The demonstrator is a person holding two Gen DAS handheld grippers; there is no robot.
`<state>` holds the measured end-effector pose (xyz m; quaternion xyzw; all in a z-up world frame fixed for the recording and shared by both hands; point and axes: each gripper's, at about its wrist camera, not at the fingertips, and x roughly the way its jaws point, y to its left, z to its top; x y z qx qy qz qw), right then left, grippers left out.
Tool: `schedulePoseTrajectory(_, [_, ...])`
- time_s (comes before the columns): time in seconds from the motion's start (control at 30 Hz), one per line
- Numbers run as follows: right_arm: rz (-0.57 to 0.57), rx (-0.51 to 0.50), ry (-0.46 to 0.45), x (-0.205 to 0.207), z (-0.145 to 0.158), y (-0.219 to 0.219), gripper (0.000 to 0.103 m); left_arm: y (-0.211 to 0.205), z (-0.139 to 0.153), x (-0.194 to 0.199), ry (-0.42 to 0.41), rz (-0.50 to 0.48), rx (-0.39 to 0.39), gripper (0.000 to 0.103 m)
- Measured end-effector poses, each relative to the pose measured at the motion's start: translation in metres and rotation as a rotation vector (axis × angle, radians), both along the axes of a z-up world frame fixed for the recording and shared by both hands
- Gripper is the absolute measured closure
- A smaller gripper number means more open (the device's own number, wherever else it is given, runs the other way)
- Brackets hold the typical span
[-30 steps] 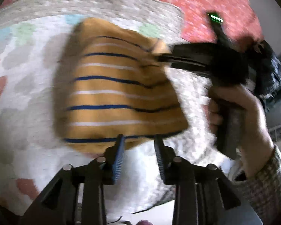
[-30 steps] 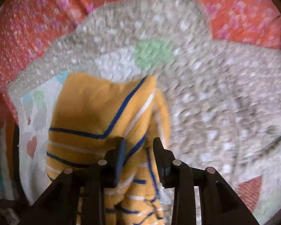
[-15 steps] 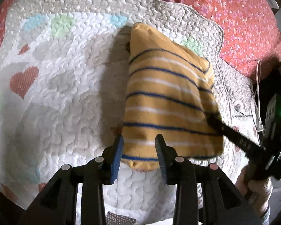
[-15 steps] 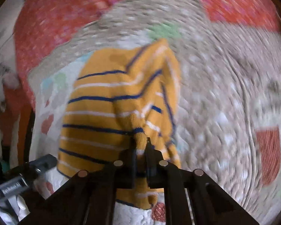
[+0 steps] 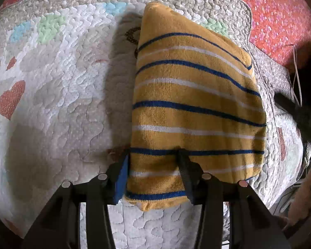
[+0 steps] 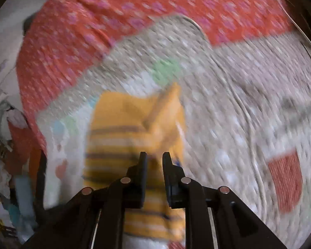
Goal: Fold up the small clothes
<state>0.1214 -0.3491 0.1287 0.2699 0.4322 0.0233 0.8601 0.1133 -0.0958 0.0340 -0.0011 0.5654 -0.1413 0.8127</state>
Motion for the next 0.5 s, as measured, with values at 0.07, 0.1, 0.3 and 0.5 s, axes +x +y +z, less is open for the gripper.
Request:
schedulePoseTrajectory(0.07, [0.024,0.036,-0.012,0.023,0.0,0.003,0.086,-0.001,0.0,-0.002,-0.016,-0.006,0.015,0.058])
schedulePoseTrajectory(0.1, [0.021,0.044,0.007,0.036,-0.006,0.003,0.086,-0.003,0.0,-0.003,-0.023,-0.009,0.022,0.058])
schedulePoseTrajectory(0.3, [-0.068,0.058,0.165,0.064,-0.051,-0.012,0.085,-0.003,0.005,-0.008,-0.034,-0.031,0.04,0.053])
schedulePoseTrajectory(0.5, [-0.08,0.044,0.048,0.012,-0.025,-0.022,0.04,0.021,0.027,-0.002,-0.045,-0.004,-0.083,0.053])
